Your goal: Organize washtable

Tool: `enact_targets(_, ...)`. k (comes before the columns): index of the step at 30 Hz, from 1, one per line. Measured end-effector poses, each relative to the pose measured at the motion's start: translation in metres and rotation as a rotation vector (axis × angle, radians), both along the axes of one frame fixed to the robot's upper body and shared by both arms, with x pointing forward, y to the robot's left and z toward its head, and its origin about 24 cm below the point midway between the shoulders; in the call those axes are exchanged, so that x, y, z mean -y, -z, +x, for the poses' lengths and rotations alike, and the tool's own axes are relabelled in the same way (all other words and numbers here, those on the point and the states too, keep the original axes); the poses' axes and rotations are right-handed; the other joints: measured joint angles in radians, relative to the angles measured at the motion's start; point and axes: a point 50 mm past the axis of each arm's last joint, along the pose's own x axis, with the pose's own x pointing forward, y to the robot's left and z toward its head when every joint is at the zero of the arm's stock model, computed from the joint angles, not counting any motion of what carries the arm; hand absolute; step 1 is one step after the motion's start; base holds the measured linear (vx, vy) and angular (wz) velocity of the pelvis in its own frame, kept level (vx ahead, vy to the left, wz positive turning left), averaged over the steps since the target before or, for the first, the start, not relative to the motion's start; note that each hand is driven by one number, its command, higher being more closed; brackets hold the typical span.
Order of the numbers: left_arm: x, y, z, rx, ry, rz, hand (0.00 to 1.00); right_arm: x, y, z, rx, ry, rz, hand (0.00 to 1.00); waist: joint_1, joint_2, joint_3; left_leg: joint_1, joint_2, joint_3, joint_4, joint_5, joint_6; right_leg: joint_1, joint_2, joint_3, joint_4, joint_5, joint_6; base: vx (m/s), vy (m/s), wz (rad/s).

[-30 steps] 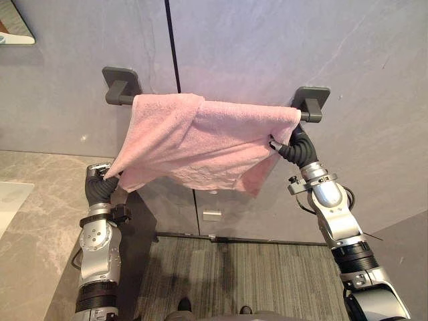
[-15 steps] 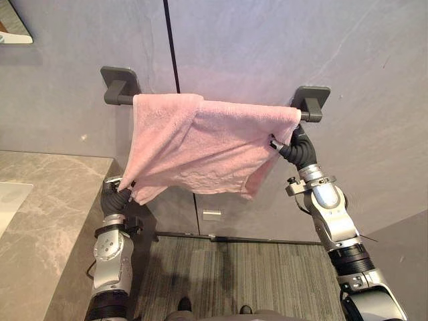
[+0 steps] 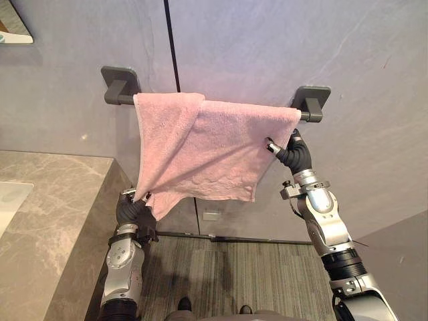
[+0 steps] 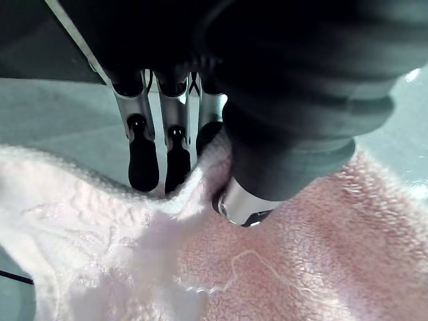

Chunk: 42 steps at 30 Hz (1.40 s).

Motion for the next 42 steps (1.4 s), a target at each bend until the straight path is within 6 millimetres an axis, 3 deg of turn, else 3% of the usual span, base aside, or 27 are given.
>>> enact_targets(15,-0.003,0.011,-0.012,-0.046,-0.031,-0.019,0.0,0.001,0.028,-0.013,-0.1,0.023,0.079,0.0,-0.002,-0.004,-0.002,0.0,0.0,0.003,0.0,0.0,0.0,-0.001,0.0,0.003,0.0,0.0,0.0,0.0,0.0,0.0)
enact_targets(21,-0.003,0.022,-0.025,-0.078,-0.084,-0.08,0.0,0.019,0.038,-0.025,-0.126,0.129,0.17,0.0,-0.004,-0.008,-0.005,0.0,-0.001,0.004,0.0,-0.001,0.0,0.001,-0.002,0.001,-0.006,0.001,0.0,0.0,0.0,0.0)
enact_targets(24,-0.007,0.018,-0.029,-0.058,-0.114,-0.09,0.0,0.028,0.042,-0.033,-0.133,0.174,0.192,0.0,-0.005,-0.008,-0.005,0.001,-0.001,0.003,0.0,-0.001,-0.001,0.003,-0.002,-0.001,-0.007,0.001,0.0,0.0,0.0,0.0)
enact_targets(29,-0.023,-0.002,-0.035,0.032,-0.192,-0.069,0.0,0.061,0.045,-0.049,-0.124,0.338,0.232,0.0,-0.015,-0.006,-0.007,0.004,-0.002,0.002,0.0,-0.001,-0.001,0.007,-0.004,-0.004,-0.008,0.002,0.0,0.0,0.0,0.0)
enact_targets(35,-0.037,-0.03,-0.04,0.152,-0.267,-0.029,0.0,0.091,0.026,-0.072,-0.019,0.493,0.248,0.0,-0.039,0.009,-0.016,0.004,-0.003,0.001,0.0,-0.001,-0.001,0.009,-0.004,-0.006,-0.01,0.003,0.0,0.0,0.0,0.0)
enact_targets(38,-0.039,-0.058,-0.042,0.283,-0.289,0.003,0.0,0.103,0.006,-0.083,0.085,0.571,0.235,0.0,-0.055,0.021,-0.023,0.005,-0.002,0.001,0.0,-0.001,-0.001,0.01,-0.004,-0.006,-0.01,0.004,0.0,0.0,0.0,0.0)
enact_targets(40,-0.037,-0.074,-0.044,0.355,-0.283,0.022,0.0,0.104,-0.008,-0.088,0.155,0.579,0.228,0.0,-0.06,0.028,-0.027,0.007,-0.002,0.004,0.0,-0.001,-0.001,0.01,-0.004,-0.003,-0.01,0.004,0.0,0.0,0.0,-0.02)
enact_targets(42,-0.029,-0.102,-0.047,0.498,-0.257,0.05,0.0,0.098,-0.031,-0.098,0.287,0.552,0.221,0.0,-0.063,0.035,-0.027,0.008,0.0,0.007,0.0,-0.001,-0.001,0.01,-0.003,0.0,-0.01,0.006,-0.001,0.0,0.0,-0.04)
